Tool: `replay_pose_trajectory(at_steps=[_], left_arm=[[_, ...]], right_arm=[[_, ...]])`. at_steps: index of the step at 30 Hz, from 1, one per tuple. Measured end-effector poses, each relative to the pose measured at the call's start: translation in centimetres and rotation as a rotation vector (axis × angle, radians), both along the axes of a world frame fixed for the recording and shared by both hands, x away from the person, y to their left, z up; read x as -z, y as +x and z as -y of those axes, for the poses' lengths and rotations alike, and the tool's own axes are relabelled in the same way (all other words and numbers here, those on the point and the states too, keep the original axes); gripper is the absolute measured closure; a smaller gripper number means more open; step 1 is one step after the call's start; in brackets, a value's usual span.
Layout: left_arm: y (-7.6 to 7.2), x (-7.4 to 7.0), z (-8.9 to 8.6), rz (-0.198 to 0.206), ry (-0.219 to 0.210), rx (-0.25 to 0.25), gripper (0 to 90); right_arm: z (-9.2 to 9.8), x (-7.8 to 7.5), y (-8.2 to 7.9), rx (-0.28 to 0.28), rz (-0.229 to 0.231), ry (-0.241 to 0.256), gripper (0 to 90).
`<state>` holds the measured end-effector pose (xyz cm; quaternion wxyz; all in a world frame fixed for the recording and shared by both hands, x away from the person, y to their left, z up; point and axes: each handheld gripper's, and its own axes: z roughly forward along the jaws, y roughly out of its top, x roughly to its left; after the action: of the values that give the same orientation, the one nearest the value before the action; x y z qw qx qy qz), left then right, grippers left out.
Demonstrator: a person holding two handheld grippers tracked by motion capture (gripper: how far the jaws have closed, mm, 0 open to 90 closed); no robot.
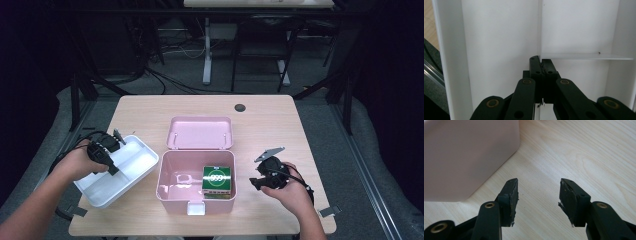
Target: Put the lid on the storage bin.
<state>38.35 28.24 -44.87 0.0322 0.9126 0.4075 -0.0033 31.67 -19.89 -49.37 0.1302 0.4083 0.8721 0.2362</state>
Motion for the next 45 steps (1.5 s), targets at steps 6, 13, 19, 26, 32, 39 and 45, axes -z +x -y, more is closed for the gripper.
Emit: replay_pose_trajectory(at_steps=[6, 13, 19, 26, 32, 39, 45], left_arm=[[-0.3, -1.7, -0.1, 0.013, 0.004, 0.025, 89.2], [-1.0, -4.1, 0.4, 0.022, 0.022, 0.057, 89.3], [-1.6, -6.0, 1.4, 0.039, 0.028, 0.087, 89.3], [-1.8, -7.2, 3.0, 0.051, 0.041, 0.131, 89.3], [-1.7, -8.1, 4.7, 0.071, 0.037, 0.191, 89.3], [-1.8, -8.5, 7.7, 0.058, 0.043, 0.278, 89.3], [-1.8, -8.3, 10.7, 0.062, 0.045, 0.352, 89.3]], right_arm=[[0.0, 0.1, 0.0, 0.000, 0.003, 0.005, 49.2], [0.1, 0.0, 0.0, -0.002, -0.003, -0.002, 49.3], [0.1, 0.0, 0.0, -0.005, 0.000, -0.007, 49.4], [0.1, 0.2, 0.0, -0.002, 0.007, -0.001, 49.4], [0.1, 0.2, 0.0, -0.003, -0.003, -0.006, 49.3], [0.1, 0.3, 0.1, -0.004, -0.008, -0.008, 49.2], [0.2, 0.3, 0.1, -0.005, -0.007, -0.013, 49.1]])
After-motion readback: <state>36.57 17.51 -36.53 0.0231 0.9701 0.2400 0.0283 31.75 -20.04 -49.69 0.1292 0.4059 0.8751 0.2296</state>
